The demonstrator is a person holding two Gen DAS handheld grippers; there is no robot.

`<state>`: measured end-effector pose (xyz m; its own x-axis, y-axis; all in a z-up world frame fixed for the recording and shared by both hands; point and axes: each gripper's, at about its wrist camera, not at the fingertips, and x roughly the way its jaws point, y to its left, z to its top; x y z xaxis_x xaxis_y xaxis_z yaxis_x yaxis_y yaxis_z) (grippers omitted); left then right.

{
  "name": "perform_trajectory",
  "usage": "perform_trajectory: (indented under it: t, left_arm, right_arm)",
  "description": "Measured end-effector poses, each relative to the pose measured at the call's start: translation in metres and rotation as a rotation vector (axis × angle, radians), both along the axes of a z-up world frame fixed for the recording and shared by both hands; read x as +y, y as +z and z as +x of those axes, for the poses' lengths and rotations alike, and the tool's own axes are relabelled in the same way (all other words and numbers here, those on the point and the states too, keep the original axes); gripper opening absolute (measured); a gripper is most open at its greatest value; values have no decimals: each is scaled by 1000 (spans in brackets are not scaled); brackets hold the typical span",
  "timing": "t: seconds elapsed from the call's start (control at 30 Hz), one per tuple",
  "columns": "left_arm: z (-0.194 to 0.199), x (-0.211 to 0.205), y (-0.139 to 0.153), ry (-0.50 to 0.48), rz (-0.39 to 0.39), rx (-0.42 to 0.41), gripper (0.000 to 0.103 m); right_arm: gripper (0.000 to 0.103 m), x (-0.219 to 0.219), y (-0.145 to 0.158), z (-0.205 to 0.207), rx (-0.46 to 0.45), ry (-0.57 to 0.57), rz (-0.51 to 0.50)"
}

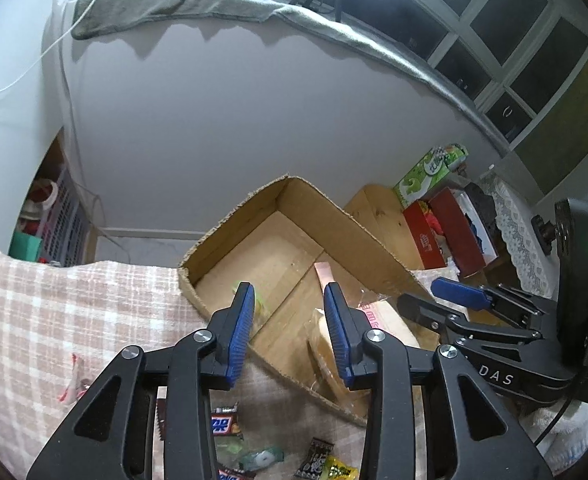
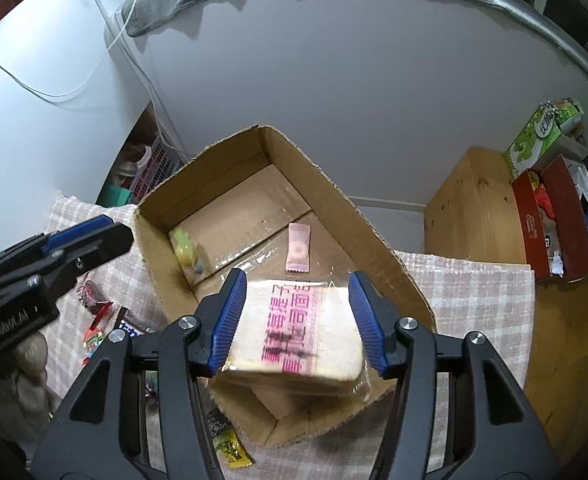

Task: Organize snacks
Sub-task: 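Release the pink candy and green pack into the box with both tools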

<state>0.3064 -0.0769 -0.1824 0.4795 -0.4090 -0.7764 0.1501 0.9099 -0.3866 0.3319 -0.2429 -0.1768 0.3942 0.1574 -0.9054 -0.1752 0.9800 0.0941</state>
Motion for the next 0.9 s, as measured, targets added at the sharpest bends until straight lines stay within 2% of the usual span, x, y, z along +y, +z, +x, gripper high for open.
perform_trajectory:
  t: [0.17,0.33,0.47,0.67,0.77,0.9]
  left_arm:
    - [-14,20,16,5,14,-29,34]
    - [-38,52,28,35,-7,-38,34]
    - [-65,71,29,56,18,-39,34]
    - [-108,100,14,155,38,42,34]
    - [-133,108,-2,227,10,106,34]
    - [-159,105,-31,283,19,208,34]
  right_arm:
    - [55,-1,17,-23,-23,5,27]
    - [55,-7,30,-58,-40,-9,76]
    - [55,-13,28,-94,-38,8,112]
    - [55,-23,5,-133,-4,90,92]
    - [56,-28,-9,-143,18,126,89]
    - [56,-34,-28,-150,67,139,111]
